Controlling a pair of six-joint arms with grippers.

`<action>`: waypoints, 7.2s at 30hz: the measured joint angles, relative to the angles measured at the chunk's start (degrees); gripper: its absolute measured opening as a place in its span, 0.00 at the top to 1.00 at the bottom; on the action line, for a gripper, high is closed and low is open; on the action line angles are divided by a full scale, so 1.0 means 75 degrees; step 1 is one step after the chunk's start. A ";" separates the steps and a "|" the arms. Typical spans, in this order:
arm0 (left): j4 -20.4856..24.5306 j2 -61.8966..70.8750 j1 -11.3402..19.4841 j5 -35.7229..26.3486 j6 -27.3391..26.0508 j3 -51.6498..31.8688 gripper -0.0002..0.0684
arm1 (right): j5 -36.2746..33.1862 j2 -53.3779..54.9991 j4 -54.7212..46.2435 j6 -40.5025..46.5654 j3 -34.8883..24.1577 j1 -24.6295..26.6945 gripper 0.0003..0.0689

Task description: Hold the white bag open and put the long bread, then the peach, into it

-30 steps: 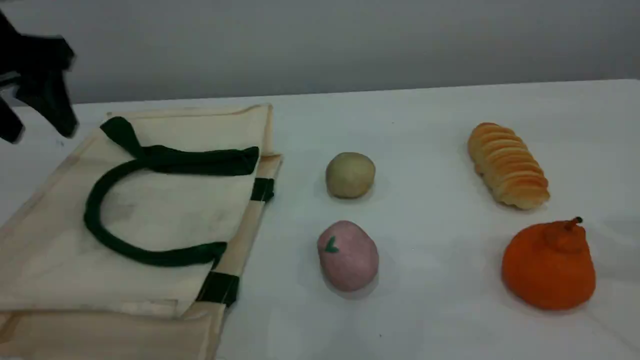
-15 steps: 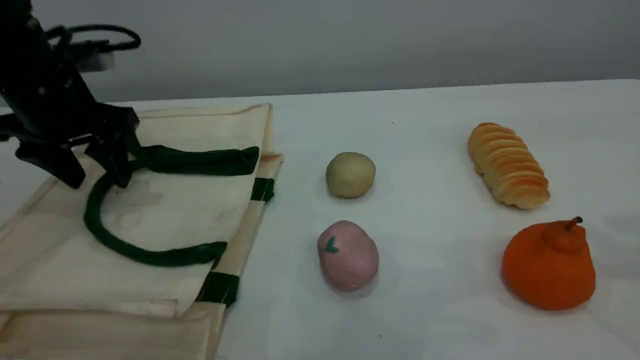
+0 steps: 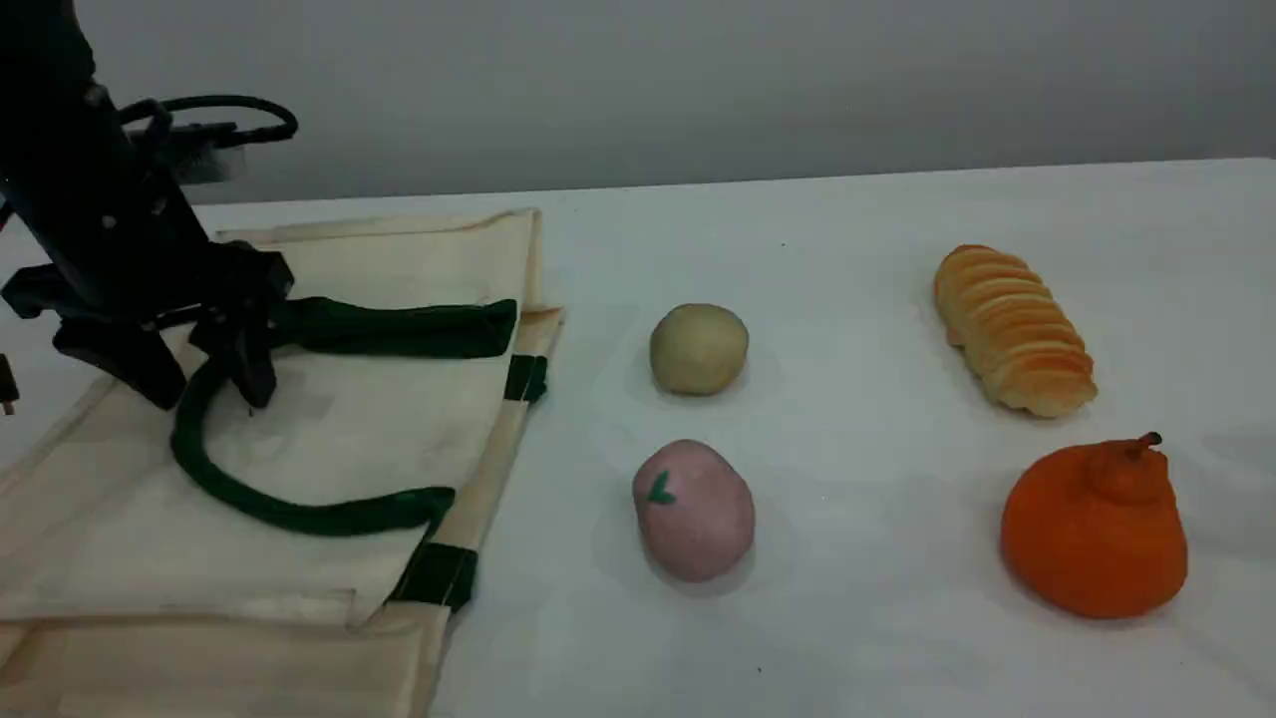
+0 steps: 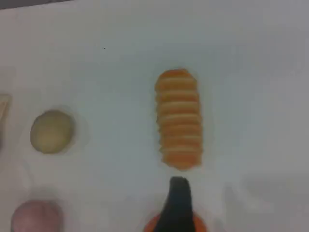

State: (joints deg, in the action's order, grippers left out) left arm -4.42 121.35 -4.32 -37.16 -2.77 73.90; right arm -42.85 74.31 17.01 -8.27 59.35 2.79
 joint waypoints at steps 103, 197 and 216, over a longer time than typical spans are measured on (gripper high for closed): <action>-0.4031 -0.3195 -0.0689 -0.4375 -0.6256 0.3895 0.87 | 0.3221 0.4997 0.0938 -0.2563 0.0297 -0.1525 0.15; -0.4024 -0.3181 -0.0683 -0.4375 -0.6334 0.3895 0.87 | -0.1619 -0.1050 0.3010 0.0820 -0.0503 -0.3908 0.93; -0.4237 -0.3247 -0.0683 -0.4375 -0.6334 0.3895 0.87 | 0.1098 0.1805 0.4574 0.0479 -0.0453 -0.4955 0.93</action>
State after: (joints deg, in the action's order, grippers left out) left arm -36.20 97.00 -9.44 -69.98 -50.28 103.12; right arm -34.61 87.84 51.31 -4.67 55.96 -34.37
